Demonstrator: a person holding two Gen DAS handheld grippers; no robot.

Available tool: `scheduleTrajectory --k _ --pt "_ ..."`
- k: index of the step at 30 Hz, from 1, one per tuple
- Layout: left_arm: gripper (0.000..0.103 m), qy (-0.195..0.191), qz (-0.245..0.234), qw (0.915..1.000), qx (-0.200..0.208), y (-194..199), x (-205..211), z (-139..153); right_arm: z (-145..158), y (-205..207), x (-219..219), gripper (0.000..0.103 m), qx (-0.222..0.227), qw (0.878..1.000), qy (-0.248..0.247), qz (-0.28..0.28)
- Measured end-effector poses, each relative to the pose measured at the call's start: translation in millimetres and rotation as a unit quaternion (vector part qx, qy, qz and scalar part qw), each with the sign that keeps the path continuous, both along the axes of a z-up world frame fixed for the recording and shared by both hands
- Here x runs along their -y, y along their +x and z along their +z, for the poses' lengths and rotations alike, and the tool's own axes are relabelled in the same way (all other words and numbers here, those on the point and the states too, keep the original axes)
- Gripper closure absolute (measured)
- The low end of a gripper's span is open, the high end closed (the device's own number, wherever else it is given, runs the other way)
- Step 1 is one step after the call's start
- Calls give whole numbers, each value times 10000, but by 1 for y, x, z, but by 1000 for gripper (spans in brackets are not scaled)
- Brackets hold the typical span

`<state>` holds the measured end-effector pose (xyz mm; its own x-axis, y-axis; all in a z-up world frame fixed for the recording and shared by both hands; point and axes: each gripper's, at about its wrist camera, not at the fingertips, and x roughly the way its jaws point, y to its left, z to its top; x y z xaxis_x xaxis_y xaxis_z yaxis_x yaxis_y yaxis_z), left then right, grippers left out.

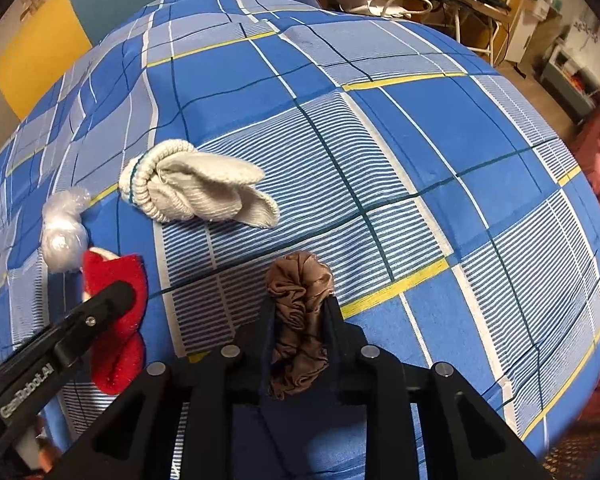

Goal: Organize soft objects
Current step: 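Grasp the brown scrunchie with the right gripper while the left grasps the red sock, then carry the red sock into the gold tray and open the left gripper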

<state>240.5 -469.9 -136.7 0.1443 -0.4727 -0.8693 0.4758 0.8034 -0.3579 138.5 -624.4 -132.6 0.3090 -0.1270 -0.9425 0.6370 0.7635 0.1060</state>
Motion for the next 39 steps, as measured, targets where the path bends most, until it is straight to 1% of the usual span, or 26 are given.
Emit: scheduleTrajectory --k 2,5,9,12,17,21,24,31,33,35,39 --pt "77 -49 125 9999 18 -4 -7 5 -1 2 -1 79 -37 9999 -95 50" --pt "78 -224 288 9993 38 -11 -20 15 -1 5 -3 83 -61 9997 -217 81" --pt "78 -385 429 9978 326 -28 -36 37 0 6 -5 85 -18 9996 -268 104" --pt "78 -666 379 9960 468 -48 -47 56 2 9 -8 86 73 9995 -280 141" --pt "78 -1017 299 9935 410 -73 -60 80 14 6 -18 87 288 9977 -498 356" --pt "78 -1241 62 9903 615 -100 -75 105 21 7 -27 87 467 9959 -605 478" --pt "78 -1379 -88 9875 762 -113 -88 123 26 7 -32 87 575 9943 -719 539" --pt "78 -1578 -259 9796 1215 -133 -131 164 31 9 -38 87 733 9914 -833 693" --pt "78 -1571 -280 9770 1414 -136 -145 177 31 9 -40 87 774 9909 -829 730" --pt "78 -1630 -266 9749 1493 -137 -159 186 32 8 -42 87 815 9905 -817 751" --pt "78 -1681 -120 9712 1681 -132 -202 206 34 6 -41 87 972 9899 -734 719"
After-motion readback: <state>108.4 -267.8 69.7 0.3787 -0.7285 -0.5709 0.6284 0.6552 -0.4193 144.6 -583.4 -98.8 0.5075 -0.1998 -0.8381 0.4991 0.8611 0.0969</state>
